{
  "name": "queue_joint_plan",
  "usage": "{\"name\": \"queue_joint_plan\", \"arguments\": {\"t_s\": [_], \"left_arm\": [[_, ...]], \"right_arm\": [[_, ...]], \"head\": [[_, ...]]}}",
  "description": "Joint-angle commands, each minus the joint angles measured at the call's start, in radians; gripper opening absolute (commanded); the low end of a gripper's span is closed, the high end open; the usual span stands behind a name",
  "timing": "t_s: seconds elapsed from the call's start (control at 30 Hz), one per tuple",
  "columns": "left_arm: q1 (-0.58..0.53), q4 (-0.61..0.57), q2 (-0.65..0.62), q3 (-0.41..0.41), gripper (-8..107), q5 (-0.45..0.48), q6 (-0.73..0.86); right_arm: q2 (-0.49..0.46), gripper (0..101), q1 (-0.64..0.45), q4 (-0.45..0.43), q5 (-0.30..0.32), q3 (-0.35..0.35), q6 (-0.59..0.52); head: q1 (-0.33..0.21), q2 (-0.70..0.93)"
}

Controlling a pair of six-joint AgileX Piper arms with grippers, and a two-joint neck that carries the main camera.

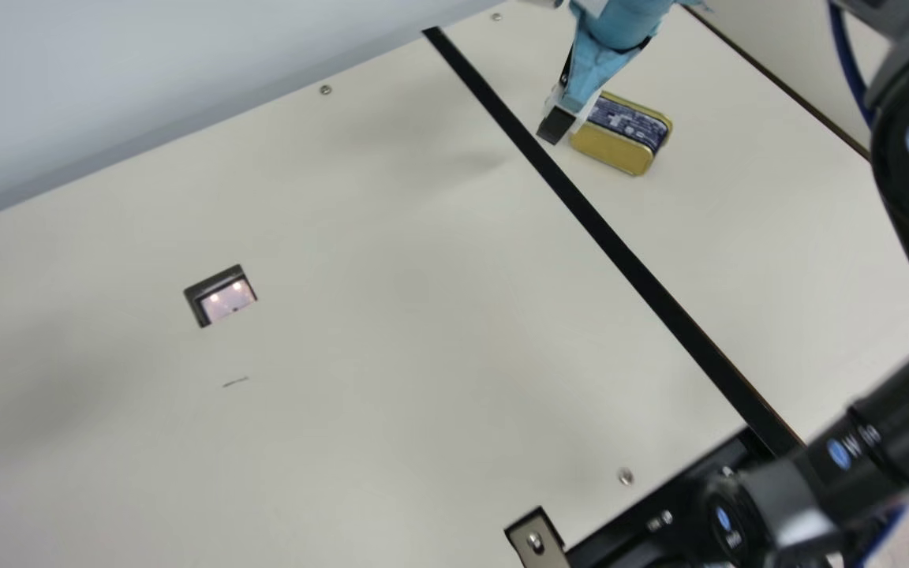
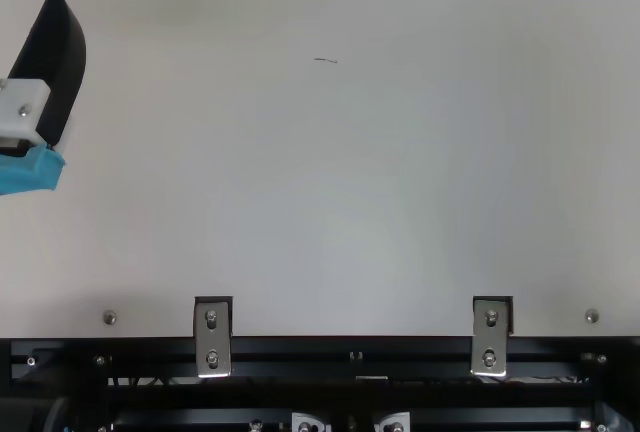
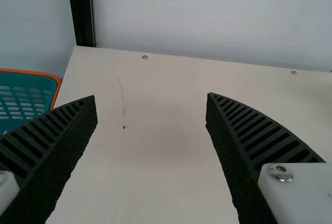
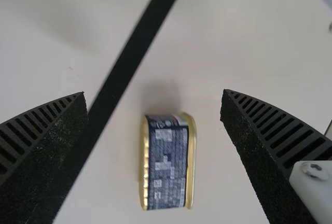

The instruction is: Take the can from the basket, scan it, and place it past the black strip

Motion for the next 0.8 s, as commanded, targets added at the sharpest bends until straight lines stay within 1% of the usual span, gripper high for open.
{"name": "queue_joint_plan", "arguments": {"t_s": [0.0,0.2,0.37,0.63,0.77], "left_arm": [[0.000,0.000,0.000,0.000,90,0.000,0.000],[0.000,0.000,0.000,0.000,90,0.000,0.000],[0.000,0.000,0.000,0.000,90,0.000,0.000],[0.000,0.000,0.000,0.000,90,0.000,0.000],[0.000,0.000,0.000,0.000,90,0.000,0.000]], "right_arm": [[-0.009,101,0.027,0.031,-0.002,-0.015,0.003],[-0.037,101,0.106,0.109,0.000,-0.046,0.015],[-0.057,101,0.168,0.172,-0.007,-0.056,0.020],[-0.089,101,0.255,0.274,-0.033,-0.043,0.002],[-0.109,101,0.290,0.320,-0.054,-0.023,-0.018]], "head": [[-0.032,0.037],[-0.045,0.174],[-0.050,0.304],[-0.054,0.520],[-0.054,0.520]]}}
